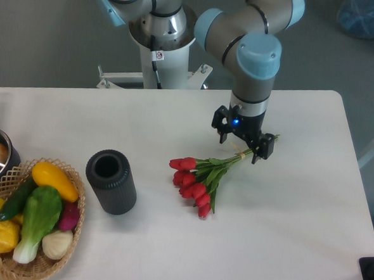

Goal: Pick up the flowers from the table
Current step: 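Lower the open gripper onto the green stems of the red tulips, then close the gripper around the tulip stems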

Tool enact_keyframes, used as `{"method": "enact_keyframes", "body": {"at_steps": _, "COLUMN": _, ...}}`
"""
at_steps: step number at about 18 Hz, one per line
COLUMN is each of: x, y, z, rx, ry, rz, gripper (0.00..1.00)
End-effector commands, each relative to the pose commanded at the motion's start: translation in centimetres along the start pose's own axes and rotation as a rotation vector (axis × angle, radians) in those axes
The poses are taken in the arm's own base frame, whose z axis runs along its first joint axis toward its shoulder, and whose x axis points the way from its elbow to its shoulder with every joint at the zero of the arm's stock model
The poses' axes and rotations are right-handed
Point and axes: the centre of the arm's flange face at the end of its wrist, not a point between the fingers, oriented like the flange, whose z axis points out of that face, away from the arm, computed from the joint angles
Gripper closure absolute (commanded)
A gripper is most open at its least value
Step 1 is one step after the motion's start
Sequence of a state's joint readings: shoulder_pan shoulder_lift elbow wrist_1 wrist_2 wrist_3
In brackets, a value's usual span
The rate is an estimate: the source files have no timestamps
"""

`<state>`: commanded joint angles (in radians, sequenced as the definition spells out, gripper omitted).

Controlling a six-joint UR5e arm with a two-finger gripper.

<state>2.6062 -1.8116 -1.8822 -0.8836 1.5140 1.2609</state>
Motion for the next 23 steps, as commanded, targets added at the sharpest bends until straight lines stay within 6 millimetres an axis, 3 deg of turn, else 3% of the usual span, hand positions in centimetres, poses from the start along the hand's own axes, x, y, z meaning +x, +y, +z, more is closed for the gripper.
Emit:
{"method": "enact_keyframes", "body": {"at_steps": 2, "x": 0.2, "y": 0.0, "z": 0.4, "rx": -0.004, "ry": 0.008, "rz": 0.004, "gripper": 0.0}}
{"method": "enact_keyframes", "body": {"at_steps": 5, "x": 0.3, "y": -0.1, "z": 2.6, "rx": -0.051, "ry": 0.034, "rz": 0.012, "gripper": 0.0}}
{"method": "enact_keyframes", "body": {"at_steps": 13, "x": 1.8, "y": -2.6, "z": 7.3, "rx": -0.144, "ry": 0.083, "rz": 0.066, "gripper": 0.0}}
{"method": "enact_keyframes", "body": {"at_steps": 20, "x": 2.2, "y": -3.3, "z": 8.4, "rx": -0.146, "ry": 0.1, "rz": 0.075, "gripper": 0.0}}
{"method": "enact_keyframes", "body": {"at_steps": 21, "x": 2.2, "y": -3.3, "z": 8.4, "rx": -0.146, "ry": 0.1, "rz": 0.077, "gripper": 0.05}}
{"method": "enact_keyframes", "body": {"at_steps": 23, "x": 2.2, "y": -3.2, "z": 8.2, "rx": -0.144, "ry": 0.1, "rz": 0.08, "gripper": 0.39}}
